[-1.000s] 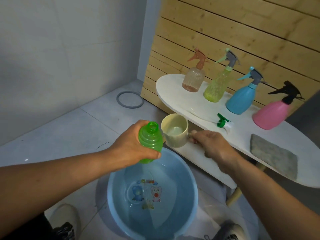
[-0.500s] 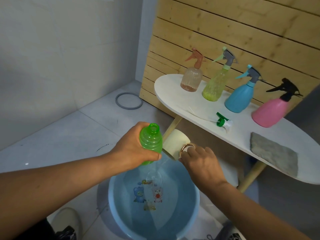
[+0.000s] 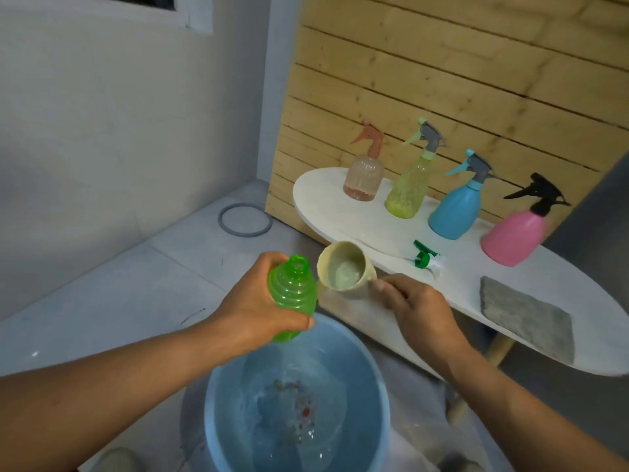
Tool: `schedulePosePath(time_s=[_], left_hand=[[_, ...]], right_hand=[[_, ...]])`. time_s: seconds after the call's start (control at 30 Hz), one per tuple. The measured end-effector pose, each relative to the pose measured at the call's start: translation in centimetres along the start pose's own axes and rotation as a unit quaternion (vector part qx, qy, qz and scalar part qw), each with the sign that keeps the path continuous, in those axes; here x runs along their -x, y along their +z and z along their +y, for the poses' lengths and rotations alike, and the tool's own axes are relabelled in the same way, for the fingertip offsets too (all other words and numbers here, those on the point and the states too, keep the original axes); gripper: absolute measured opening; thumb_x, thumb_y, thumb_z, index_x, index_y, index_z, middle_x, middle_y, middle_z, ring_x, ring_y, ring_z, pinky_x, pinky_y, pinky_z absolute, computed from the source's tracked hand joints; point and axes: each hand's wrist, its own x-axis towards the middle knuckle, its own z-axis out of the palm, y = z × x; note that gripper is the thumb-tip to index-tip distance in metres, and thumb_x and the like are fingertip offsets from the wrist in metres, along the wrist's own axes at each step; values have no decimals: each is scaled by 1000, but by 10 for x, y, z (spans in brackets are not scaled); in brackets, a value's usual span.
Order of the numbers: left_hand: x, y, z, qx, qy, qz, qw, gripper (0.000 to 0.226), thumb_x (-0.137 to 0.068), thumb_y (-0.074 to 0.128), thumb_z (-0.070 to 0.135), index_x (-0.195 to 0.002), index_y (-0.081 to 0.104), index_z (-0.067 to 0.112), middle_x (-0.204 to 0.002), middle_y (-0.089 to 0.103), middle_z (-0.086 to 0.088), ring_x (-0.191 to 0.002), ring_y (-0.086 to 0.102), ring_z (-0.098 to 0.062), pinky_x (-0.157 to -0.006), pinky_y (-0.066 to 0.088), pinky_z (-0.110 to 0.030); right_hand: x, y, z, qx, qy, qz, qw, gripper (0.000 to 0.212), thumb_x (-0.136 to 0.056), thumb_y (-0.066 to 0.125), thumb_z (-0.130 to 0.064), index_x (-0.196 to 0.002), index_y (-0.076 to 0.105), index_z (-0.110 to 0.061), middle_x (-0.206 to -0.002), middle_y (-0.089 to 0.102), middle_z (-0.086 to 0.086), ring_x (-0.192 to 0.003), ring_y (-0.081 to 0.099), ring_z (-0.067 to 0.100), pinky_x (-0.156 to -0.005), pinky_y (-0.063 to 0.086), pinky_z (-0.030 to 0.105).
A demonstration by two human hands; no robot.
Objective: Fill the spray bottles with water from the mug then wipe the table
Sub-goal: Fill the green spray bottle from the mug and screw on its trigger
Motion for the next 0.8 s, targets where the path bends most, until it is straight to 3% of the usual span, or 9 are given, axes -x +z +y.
schedulePosePath(time_s=[0.1, 0.23, 0.43, 0.57, 0.7, 0.8], left_hand=[[-3, 1, 6, 6, -4, 2, 1000, 79, -62, 98, 18, -118, 49, 40, -108, 67, 6, -96, 67, -5, -82, 58, -29], [-16, 1, 21, 21, 6, 9, 1000, 78, -58, 100, 21, -118, 53, 40, -105, 70, 9, -93, 69, -4, -85, 60, -33], [-44, -6, 48, 70, 38, 54, 995, 77, -50, 96, 27, -117, 60, 40, -98, 73, 20, -87, 71, 1, -84, 59, -32], [-59, -11, 59, 96, 37, 81, 991, 80, -45, 92, 32, -117, 59, 40, -101, 73, 15, -86, 70, 2, -81, 59, -29], [-68, -11, 58, 106, 21, 83, 991, 79, -49, 96, 28, -117, 57, 38, -103, 72, 12, -84, 69, 3, -72, 56, -23], [-70, -6, 52, 112, 6, 82, 990, 77, -46, 92, 28, -115, 59, 35, -96, 74, 12, -81, 71, 0, -73, 60, -29]], right_hand=[[-17, -22, -6, -142, 8, 3, 990, 32, -104, 52, -39, -84, 69, -22, -76, 67, -5, -68, 55, 3, -64, 42, 18], [-48, -39, -24, -234, 27, -5, 972, 29, -107, 47, -30, -101, 70, -14, -78, 68, 3, -52, 50, -5, -51, 37, 10], [-101, -42, -46, -284, 49, -25, 957, 30, -109, 45, -29, -108, 67, -10, -84, 65, 5, -45, 45, -3, -44, 33, 14], [-139, -42, -56, -266, 73, -40, 960, 27, -109, 42, -33, -105, 66, -22, -87, 66, 2, -55, 39, 11, -45, 30, 20], [-175, -33, -55, -241, 101, -60, 963, 32, -109, 40, -32, -109, 64, -12, -86, 65, 0, -58, 36, 15, -46, 28, 23], [-193, -21, -52, -243, 115, -66, 961, 31, -108, 41, -33, -102, 63, -12, -80, 62, 0, -56, 34, 15, -47, 25, 23]])
